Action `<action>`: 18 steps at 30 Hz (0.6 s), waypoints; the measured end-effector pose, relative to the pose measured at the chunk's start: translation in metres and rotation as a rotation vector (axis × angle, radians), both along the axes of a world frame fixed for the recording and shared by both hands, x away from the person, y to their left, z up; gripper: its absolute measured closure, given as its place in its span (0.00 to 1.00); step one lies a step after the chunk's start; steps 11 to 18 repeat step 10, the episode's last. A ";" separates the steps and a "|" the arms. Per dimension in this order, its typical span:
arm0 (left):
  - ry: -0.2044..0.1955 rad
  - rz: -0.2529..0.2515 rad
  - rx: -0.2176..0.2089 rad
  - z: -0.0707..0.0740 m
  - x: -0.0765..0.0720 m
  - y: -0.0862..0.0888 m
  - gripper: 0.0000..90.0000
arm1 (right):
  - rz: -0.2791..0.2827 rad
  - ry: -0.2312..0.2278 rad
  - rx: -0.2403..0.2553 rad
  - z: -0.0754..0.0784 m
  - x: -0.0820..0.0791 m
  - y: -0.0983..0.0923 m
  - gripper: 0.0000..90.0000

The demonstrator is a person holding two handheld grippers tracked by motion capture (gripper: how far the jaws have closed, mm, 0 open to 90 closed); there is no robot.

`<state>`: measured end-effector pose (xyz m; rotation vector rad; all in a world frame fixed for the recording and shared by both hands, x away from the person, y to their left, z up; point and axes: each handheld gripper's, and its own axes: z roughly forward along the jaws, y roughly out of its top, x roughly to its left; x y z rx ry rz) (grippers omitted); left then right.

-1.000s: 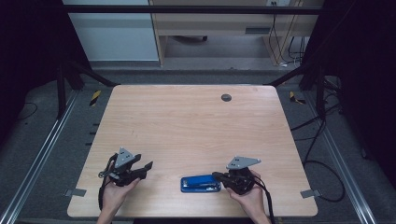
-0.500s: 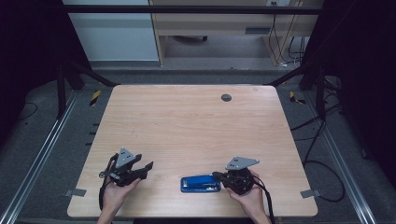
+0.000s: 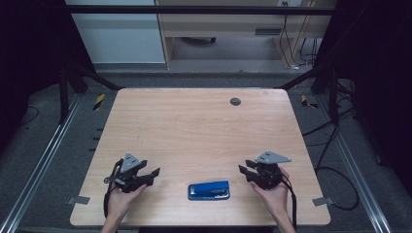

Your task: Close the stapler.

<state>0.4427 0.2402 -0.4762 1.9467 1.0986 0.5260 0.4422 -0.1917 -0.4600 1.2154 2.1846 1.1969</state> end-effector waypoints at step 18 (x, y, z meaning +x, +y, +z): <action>0.021 0.042 -0.013 -0.004 0.006 0.011 0.34 | -0.196 0.074 -0.140 -0.016 0.021 -0.043 0.41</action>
